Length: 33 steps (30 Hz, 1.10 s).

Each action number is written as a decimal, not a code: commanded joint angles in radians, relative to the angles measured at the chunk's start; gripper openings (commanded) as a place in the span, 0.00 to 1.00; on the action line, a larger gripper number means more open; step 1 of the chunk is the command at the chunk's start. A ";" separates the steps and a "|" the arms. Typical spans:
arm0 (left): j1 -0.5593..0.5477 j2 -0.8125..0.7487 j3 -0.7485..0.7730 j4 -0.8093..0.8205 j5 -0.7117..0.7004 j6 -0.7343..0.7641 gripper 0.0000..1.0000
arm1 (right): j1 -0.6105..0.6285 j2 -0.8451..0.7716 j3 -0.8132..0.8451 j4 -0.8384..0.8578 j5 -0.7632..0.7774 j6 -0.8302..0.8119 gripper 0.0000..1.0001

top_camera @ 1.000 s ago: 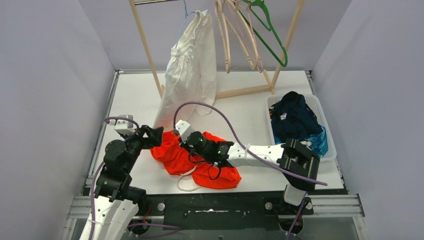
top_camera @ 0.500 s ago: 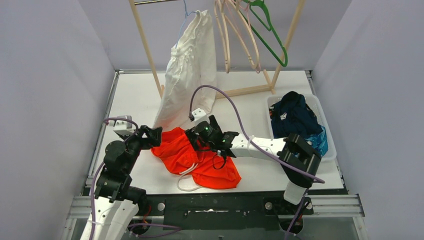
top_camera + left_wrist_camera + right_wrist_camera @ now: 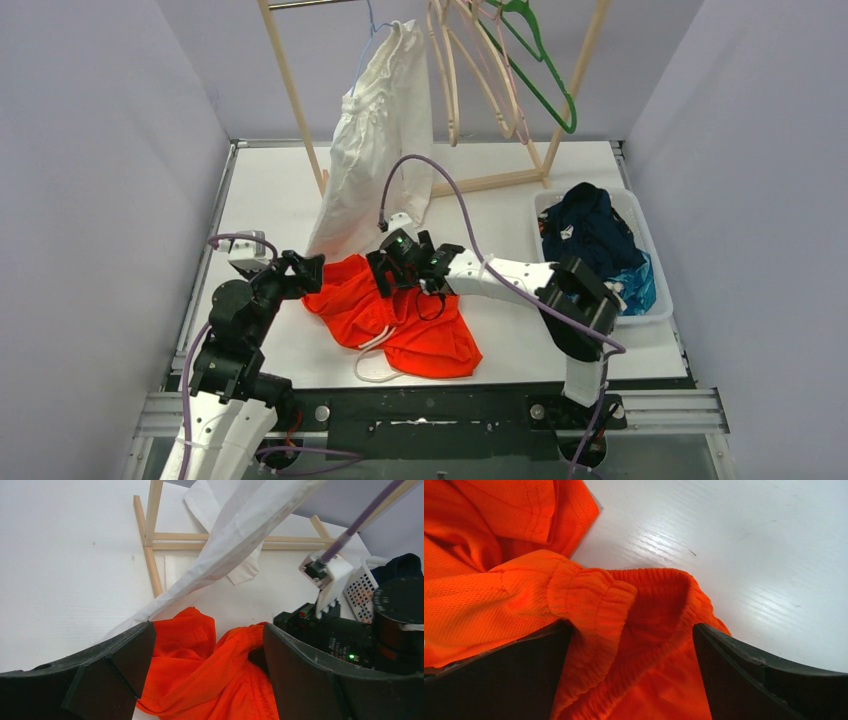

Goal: Remove the shorts from the hanger
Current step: Adjust the shorts at the center of the board.

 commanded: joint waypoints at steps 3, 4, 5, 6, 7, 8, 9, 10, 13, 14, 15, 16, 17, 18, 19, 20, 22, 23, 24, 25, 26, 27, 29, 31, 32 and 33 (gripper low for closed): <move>0.005 0.001 0.011 0.028 -0.011 -0.005 0.79 | 0.010 0.153 0.154 -0.161 0.042 0.036 0.98; 0.005 0.000 0.011 0.027 -0.013 -0.007 0.79 | 0.008 0.164 0.154 -0.165 0.042 0.033 0.98; 0.005 0.000 0.011 0.028 -0.013 -0.007 0.79 | 0.006 0.170 0.151 -0.161 0.041 0.029 0.99; 0.005 0.000 0.012 0.028 -0.014 -0.006 0.79 | 0.001 0.175 0.140 -0.155 0.039 0.026 0.99; 0.005 -0.001 0.011 0.028 -0.014 -0.007 0.79 | -0.002 0.177 0.131 -0.150 0.036 0.019 0.95; 0.005 -0.002 0.012 0.029 -0.014 -0.007 0.79 | -0.005 0.176 0.122 -0.146 0.027 0.010 0.90; 0.005 -0.003 0.011 0.028 -0.014 -0.007 0.79 | -0.010 0.175 0.110 -0.136 0.015 -0.002 0.86; 0.005 -0.003 0.011 0.028 -0.014 -0.007 0.79 | -0.014 0.172 0.099 -0.129 -0.001 -0.012 0.82; 0.005 -0.004 0.011 0.028 -0.013 -0.008 0.79 | -0.028 0.164 0.065 -0.113 -0.040 -0.038 0.67; 0.005 -0.004 0.010 0.029 -0.013 -0.008 0.79 | -0.032 0.162 0.051 -0.104 -0.051 -0.054 0.62; 0.005 -0.004 0.010 0.030 -0.013 -0.008 0.79 | -0.034 0.159 0.037 -0.092 -0.063 -0.068 0.56; 0.005 -0.004 0.010 0.030 -0.013 -0.008 0.79 | -0.035 0.156 0.021 -0.080 -0.070 -0.079 0.51; 0.005 -0.004 0.010 0.028 -0.015 -0.008 0.79 | -0.039 0.152 0.008 -0.070 -0.070 -0.083 0.45; 0.005 -0.003 0.010 0.029 -0.016 -0.008 0.79 | -0.043 0.148 0.000 -0.063 -0.073 -0.084 0.38; 0.005 -0.003 0.010 0.028 -0.017 -0.008 0.79 | -0.049 0.146 -0.009 -0.058 -0.078 -0.084 0.28; 0.005 -0.003 0.009 0.027 -0.018 -0.008 0.79 | -0.054 0.141 -0.010 -0.056 -0.082 -0.082 0.17; 0.005 -0.002 0.010 0.026 -0.019 -0.008 0.79 | -0.058 0.128 -0.009 -0.056 -0.061 -0.070 0.04; 0.005 -0.001 0.010 0.026 -0.021 -0.008 0.79 | -0.058 0.118 -0.007 -0.060 -0.047 -0.064 0.00; 0.005 -0.001 0.010 0.026 -0.021 -0.008 0.79 | -0.058 0.103 -0.003 -0.066 -0.035 -0.063 0.00; 0.005 -0.001 0.010 0.025 -0.020 -0.008 0.79 | -0.050 0.084 -0.004 -0.067 -0.026 -0.065 0.00; 0.005 -0.001 0.010 0.025 -0.021 -0.008 0.79 | -0.041 0.047 -0.007 -0.066 -0.008 -0.067 0.00; 0.005 -0.001 0.010 0.026 -0.021 -0.007 0.79 | -0.028 0.012 -0.012 -0.066 0.020 -0.069 0.00; 0.005 -0.003 0.011 0.026 -0.023 -0.007 0.79 | 0.009 -0.070 -0.020 -0.069 0.112 -0.077 0.00; 0.006 -0.004 0.010 0.025 -0.025 -0.009 0.79 | 0.074 -0.173 -0.033 -0.063 0.235 -0.104 0.00; 0.006 -0.005 0.010 0.025 -0.024 -0.009 0.79 | 0.108 -0.225 -0.042 -0.054 0.303 -0.112 0.00; 0.006 -0.005 0.010 0.025 -0.023 -0.009 0.79 | 0.142 -0.277 -0.052 -0.044 0.380 -0.117 0.00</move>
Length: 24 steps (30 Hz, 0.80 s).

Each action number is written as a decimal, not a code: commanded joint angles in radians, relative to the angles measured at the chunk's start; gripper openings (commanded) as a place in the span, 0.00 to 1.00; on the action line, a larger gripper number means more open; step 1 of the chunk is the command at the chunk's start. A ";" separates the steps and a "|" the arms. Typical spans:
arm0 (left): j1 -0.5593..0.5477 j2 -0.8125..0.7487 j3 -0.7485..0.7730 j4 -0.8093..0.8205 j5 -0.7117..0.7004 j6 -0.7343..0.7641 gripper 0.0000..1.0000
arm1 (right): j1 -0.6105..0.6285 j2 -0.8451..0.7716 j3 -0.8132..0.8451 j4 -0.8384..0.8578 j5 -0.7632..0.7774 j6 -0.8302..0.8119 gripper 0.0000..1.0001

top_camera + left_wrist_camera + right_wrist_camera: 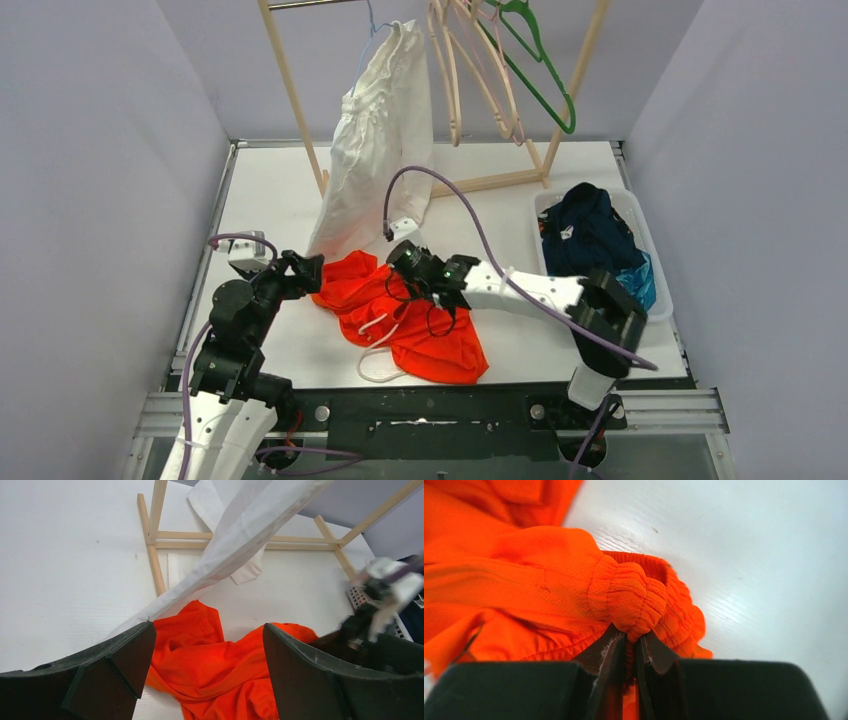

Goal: Remove the shorts from the hanger
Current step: Adjust the shorts at the center of the board.

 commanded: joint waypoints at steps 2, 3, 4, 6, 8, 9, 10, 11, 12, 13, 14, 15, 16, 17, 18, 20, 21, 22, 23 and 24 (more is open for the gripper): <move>0.006 -0.006 0.011 0.032 -0.011 -0.007 0.79 | 0.174 -0.330 -0.024 0.050 0.376 -0.056 0.00; 0.007 -0.006 0.011 0.033 -0.010 -0.007 0.79 | 0.196 -0.379 -0.039 0.072 0.402 -0.065 0.00; 0.007 -0.005 0.011 0.034 -0.008 -0.007 0.79 | 0.216 -0.423 -0.066 0.092 0.427 -0.073 0.00; 0.007 -0.004 0.011 0.034 -0.007 -0.007 0.79 | 0.241 -0.501 -0.111 0.127 0.448 -0.087 0.00; 0.007 -0.004 0.011 0.034 -0.005 -0.007 0.79 | 0.244 -0.558 -0.149 0.127 0.443 -0.093 0.01; 0.008 -0.005 0.011 0.034 -0.006 -0.007 0.79 | 0.245 -0.578 -0.168 0.121 0.459 -0.096 0.02; 0.007 -0.006 0.011 0.034 -0.007 -0.007 0.79 | 0.244 -0.595 -0.192 0.118 0.483 -0.095 0.02; 0.007 -0.006 0.011 0.033 -0.008 -0.007 0.79 | 0.243 -0.606 -0.209 0.094 0.497 -0.084 0.02; 0.008 -0.007 0.011 0.032 -0.010 -0.007 0.79 | 0.242 -0.616 -0.216 0.060 0.492 -0.060 0.02; 0.007 -0.007 0.011 0.031 -0.010 -0.007 0.79 | 0.241 -0.620 -0.218 0.018 0.467 -0.033 0.02; 0.009 -0.009 0.011 0.032 -0.011 -0.007 0.79 | 0.243 -0.624 -0.232 -0.008 0.392 -0.006 0.02; 0.009 -0.009 0.010 0.032 -0.010 -0.007 0.79 | 0.241 -0.629 -0.253 -0.022 0.314 0.018 0.02; 0.009 -0.010 0.010 0.032 -0.009 -0.008 0.79 | 0.243 -0.630 -0.278 -0.027 0.216 0.051 0.03; 0.009 -0.011 0.010 0.032 -0.009 -0.007 0.79 | 0.244 -0.632 -0.312 -0.013 0.116 0.083 0.03; 0.009 -0.009 0.009 0.032 -0.010 -0.007 0.79 | 0.245 -0.633 -0.360 0.027 -0.002 0.113 0.06; 0.009 -0.009 0.010 0.032 -0.012 -0.007 0.79 | 0.253 -0.621 -0.462 0.147 -0.186 0.170 0.12; 0.009 -0.008 0.011 0.031 -0.013 -0.007 0.79 | 0.265 -0.606 -0.501 0.204 -0.226 0.203 0.15; 0.010 -0.007 0.011 0.031 -0.012 -0.007 0.79 | 0.280 -0.583 -0.529 0.246 -0.240 0.233 0.16; 0.010 -0.007 0.011 0.032 -0.012 -0.008 0.79 | 0.295 -0.551 -0.538 0.265 -0.237 0.252 0.17; 0.011 -0.006 0.009 0.032 -0.011 -0.007 0.79 | 0.311 -0.516 -0.530 0.259 -0.210 0.269 0.18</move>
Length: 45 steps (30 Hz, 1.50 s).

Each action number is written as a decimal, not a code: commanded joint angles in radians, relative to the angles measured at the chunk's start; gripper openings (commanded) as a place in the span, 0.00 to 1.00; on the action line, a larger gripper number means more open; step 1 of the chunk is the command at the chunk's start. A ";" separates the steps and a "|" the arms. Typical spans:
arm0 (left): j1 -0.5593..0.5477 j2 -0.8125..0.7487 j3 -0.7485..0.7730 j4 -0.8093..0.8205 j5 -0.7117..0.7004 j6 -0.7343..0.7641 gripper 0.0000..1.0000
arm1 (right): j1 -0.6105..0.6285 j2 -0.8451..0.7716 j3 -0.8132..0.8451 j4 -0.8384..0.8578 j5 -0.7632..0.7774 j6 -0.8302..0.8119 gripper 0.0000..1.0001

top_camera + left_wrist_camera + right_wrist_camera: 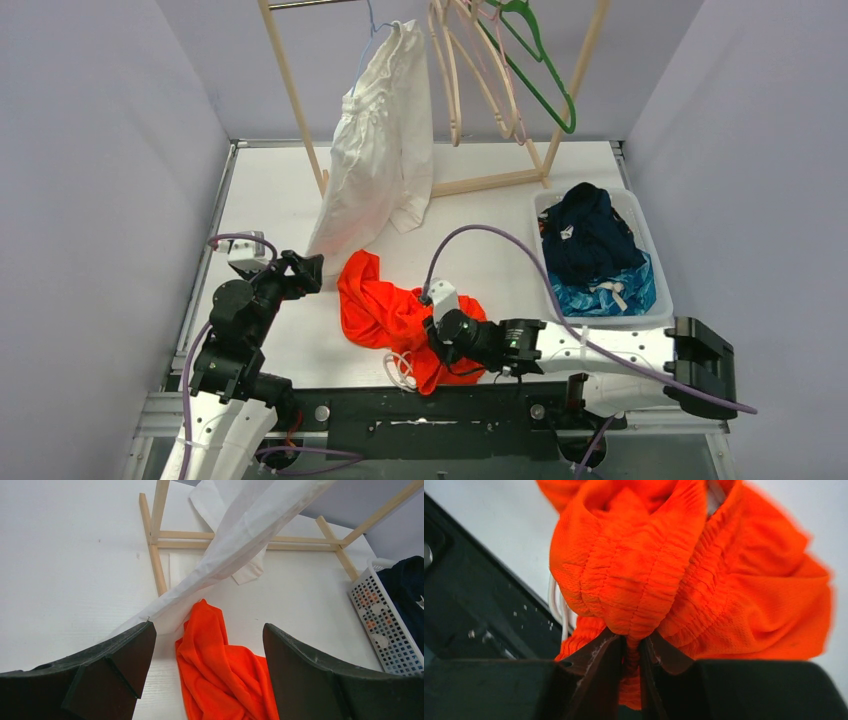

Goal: Remove the shorts from the hanger
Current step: Adjust the shorts at the center of the board.

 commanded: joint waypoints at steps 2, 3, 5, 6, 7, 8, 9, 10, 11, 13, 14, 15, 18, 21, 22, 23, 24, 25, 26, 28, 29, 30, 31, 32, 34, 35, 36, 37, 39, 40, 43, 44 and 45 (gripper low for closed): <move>0.012 -0.001 0.012 0.037 -0.003 -0.005 0.79 | 0.084 0.159 0.022 0.082 -0.062 0.178 0.21; 0.013 0.001 0.011 0.039 -0.002 -0.005 0.79 | 0.090 0.195 0.059 0.002 0.002 0.198 0.22; 0.014 0.006 0.012 0.039 0.001 -0.005 0.79 | 0.104 0.250 0.134 -0.126 0.144 0.253 0.43; 0.014 0.008 0.013 0.039 0.001 -0.005 0.79 | 0.109 0.266 0.168 -0.180 0.204 0.274 0.46; 0.016 0.008 0.013 0.038 0.001 -0.005 0.79 | 0.114 0.275 0.198 -0.229 0.254 0.285 0.46; 0.016 0.008 0.013 0.038 0.003 -0.005 0.79 | 0.120 0.275 0.225 -0.268 0.294 0.296 0.49; 0.016 0.008 0.013 0.037 0.003 -0.005 0.79 | 0.124 0.270 0.251 -0.308 0.328 0.306 0.57; 0.017 0.008 0.013 0.037 0.002 -0.005 0.79 | 0.130 0.262 0.275 -0.342 0.350 0.312 0.67; 0.017 0.007 0.013 0.037 0.002 -0.005 0.79 | 0.136 0.250 0.293 -0.358 0.358 0.305 0.77; 0.017 0.007 0.013 0.039 0.003 -0.005 0.79 | 0.138 0.233 0.311 -0.384 0.360 0.295 0.85; 0.017 0.007 0.011 0.039 0.004 -0.005 0.79 | 0.138 0.227 0.318 -0.408 0.372 0.309 0.88; 0.018 0.007 0.011 0.040 0.005 -0.005 0.79 | 0.139 0.226 0.317 -0.426 0.387 0.323 0.91; 0.022 0.011 0.011 0.042 0.007 -0.005 0.79 | 0.135 0.236 0.300 -0.442 0.410 0.350 1.00; 0.025 0.016 0.011 0.045 0.012 -0.005 0.79 | 0.131 0.264 0.294 -0.460 0.433 0.406 0.98; 0.026 0.017 0.011 0.045 0.013 -0.005 0.79 | 0.129 0.270 0.283 -0.426 0.417 0.394 0.98; 0.028 0.019 0.010 0.047 0.015 -0.005 0.79 | 0.125 0.275 0.269 -0.379 0.391 0.370 0.98; 0.029 0.021 0.011 0.046 0.017 -0.005 0.79 | 0.114 0.282 0.254 -0.329 0.357 0.346 0.98; 0.032 0.023 0.011 0.048 0.019 -0.005 0.79 | 0.095 0.292 0.241 -0.286 0.319 0.325 0.98; 0.035 0.025 0.011 0.048 0.021 -0.005 0.79 | 0.075 0.301 0.229 -0.251 0.284 0.315 0.98; 0.036 0.028 0.011 0.048 0.022 -0.005 0.79 | 0.027 0.310 0.193 -0.130 0.189 0.271 0.98; 0.037 0.028 0.011 0.048 0.022 -0.005 0.79 | 0.003 0.310 0.168 -0.089 0.153 0.257 0.98; 0.037 0.028 0.011 0.046 0.022 -0.005 0.79 | -0.022 0.311 0.151 -0.069 0.135 0.259 0.98; 0.038 0.027 0.012 0.047 0.022 -0.005 0.79 | -0.042 0.314 0.142 -0.062 0.126 0.262 0.98; 0.038 0.028 0.010 0.046 0.022 -0.005 0.79 | -0.054 0.322 0.134 -0.057 0.124 0.247 0.98; 0.038 0.028 0.010 0.046 0.022 -0.004 0.79 | -0.064 0.370 0.141 -0.073 0.089 0.191 0.98; 0.039 0.029 0.010 0.045 0.022 -0.004 0.79 | -0.061 0.406 0.152 -0.105 0.083 0.178 0.98; 0.039 0.030 0.010 0.044 0.018 -0.004 0.79 | -0.056 0.445 0.162 -0.141 0.087 0.185 0.98; 0.040 0.031 0.010 0.042 0.016 -0.004 0.79 | -0.046 0.487 0.166 -0.171 0.093 0.195 0.98; 0.039 0.032 0.011 0.043 0.018 -0.004 0.79 | -0.022 0.559 0.162 -0.207 0.109 0.226 0.98; 0.041 0.033 0.011 0.044 0.019 -0.004 0.79 | -0.014 0.588 0.162 -0.228 0.118 0.245 0.98; 0.043 0.033 0.011 0.043 0.019 -0.004 0.79 | -0.003 0.634 0.183 -0.277 0.166 0.303 0.94; 0.043 0.032 0.011 0.044 0.019 -0.004 0.79 | -0.003 0.635 0.190 -0.275 0.171 0.300 0.88; 0.045 0.032 0.010 0.043 0.020 -0.004 0.79 | -0.004 0.626 0.196 -0.265 0.176 0.297 0.80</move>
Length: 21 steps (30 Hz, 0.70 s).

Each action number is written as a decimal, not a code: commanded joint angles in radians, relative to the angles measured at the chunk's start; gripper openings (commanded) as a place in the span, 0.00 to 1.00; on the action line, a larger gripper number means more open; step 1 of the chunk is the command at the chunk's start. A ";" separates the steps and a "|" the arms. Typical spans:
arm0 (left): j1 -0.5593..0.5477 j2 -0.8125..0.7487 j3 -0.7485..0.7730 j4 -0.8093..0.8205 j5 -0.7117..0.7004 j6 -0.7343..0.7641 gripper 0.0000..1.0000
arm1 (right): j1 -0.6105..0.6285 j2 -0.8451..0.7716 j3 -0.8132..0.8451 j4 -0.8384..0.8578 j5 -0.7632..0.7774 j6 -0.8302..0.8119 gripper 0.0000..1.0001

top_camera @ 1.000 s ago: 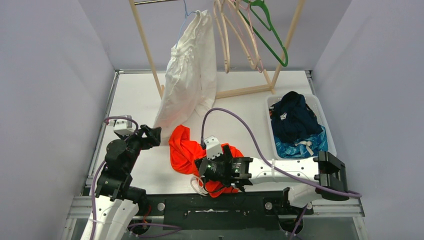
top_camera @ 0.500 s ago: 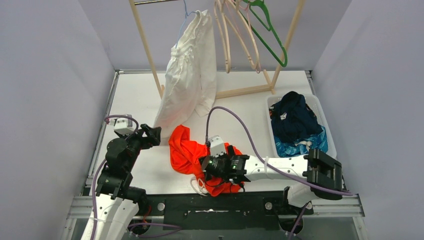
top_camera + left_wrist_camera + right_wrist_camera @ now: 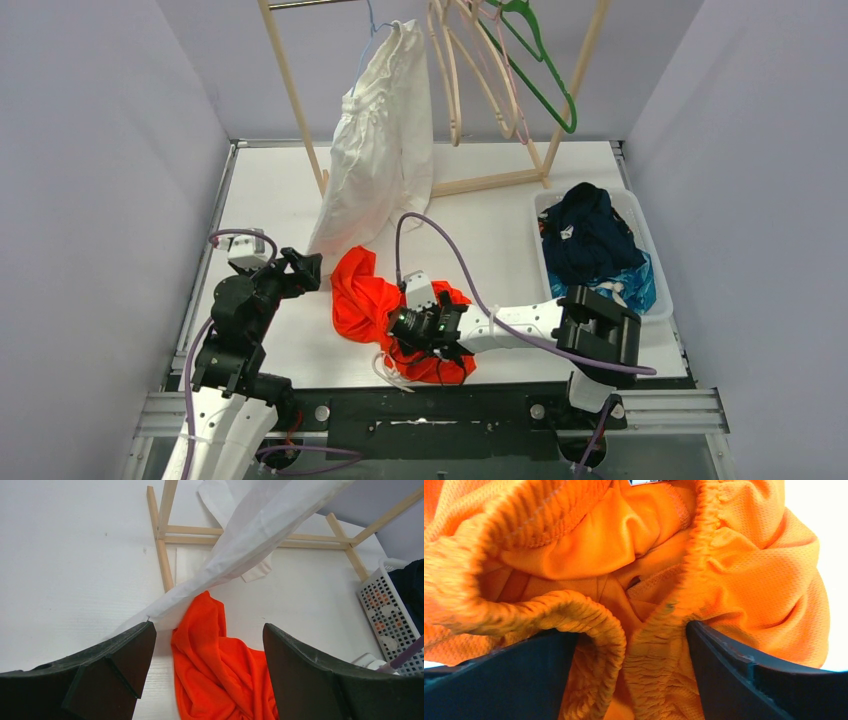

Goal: Remove the shorts from the hanger
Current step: Adjust the shorts at the center of the board.

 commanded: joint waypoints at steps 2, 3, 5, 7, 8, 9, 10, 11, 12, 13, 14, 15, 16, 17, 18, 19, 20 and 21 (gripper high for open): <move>0.011 -0.001 0.010 0.044 0.008 -0.004 0.79 | 0.008 0.059 -0.047 -0.065 0.000 0.010 0.61; 0.011 0.000 0.010 0.044 0.009 -0.004 0.79 | 0.006 0.030 -0.056 -0.035 -0.001 -0.005 0.52; 0.012 0.002 0.010 0.045 0.012 -0.004 0.79 | 0.000 -0.038 -0.071 0.009 0.004 -0.027 0.34; 0.012 0.001 0.010 0.045 0.015 -0.004 0.79 | -0.009 -0.095 -0.080 0.012 0.039 -0.029 0.22; 0.013 0.000 0.011 0.043 0.013 -0.004 0.79 | -0.013 -0.126 -0.085 0.006 0.059 -0.030 0.17; 0.013 -0.003 0.011 0.043 0.012 -0.004 0.79 | -0.016 -0.157 -0.088 0.000 0.086 -0.031 0.13; 0.013 -0.006 0.011 0.042 0.008 -0.004 0.79 | -0.017 -0.197 -0.093 -0.010 0.117 -0.032 0.09; 0.014 -0.009 0.011 0.040 0.006 -0.004 0.79 | -0.018 -0.241 -0.097 -0.020 0.149 -0.032 0.06; 0.014 -0.012 0.011 0.041 0.004 -0.004 0.79 | -0.017 -0.287 -0.100 -0.027 0.177 -0.033 0.03; 0.014 -0.015 0.011 0.041 0.003 -0.004 0.79 | -0.018 -0.338 -0.104 -0.028 0.201 -0.035 0.00; 0.014 -0.017 0.010 0.041 0.003 -0.004 0.79 | -0.017 -0.391 -0.114 -0.024 0.221 -0.045 0.00; 0.014 -0.019 0.009 0.043 0.004 -0.005 0.79 | -0.014 -0.452 -0.120 -0.017 0.237 -0.055 0.00; 0.014 -0.019 0.009 0.044 0.004 -0.005 0.79 | -0.012 -0.512 -0.130 -0.009 0.257 -0.065 0.00; 0.014 -0.019 0.009 0.043 0.005 -0.005 0.79 | -0.008 -0.571 -0.138 -0.001 0.269 -0.075 0.00; 0.014 -0.019 0.010 0.044 0.006 -0.005 0.79 | -0.007 -0.649 -0.147 0.003 0.274 -0.085 0.00; 0.015 -0.019 0.010 0.044 0.006 -0.005 0.79 | -0.006 -0.703 -0.152 0.003 0.278 -0.097 0.00; 0.015 -0.020 0.010 0.044 0.007 -0.005 0.79 | -0.006 -0.752 -0.153 0.000 0.279 -0.107 0.00; 0.016 -0.021 0.010 0.043 0.007 -0.005 0.79 | -0.004 -0.800 -0.153 -0.010 0.280 -0.114 0.00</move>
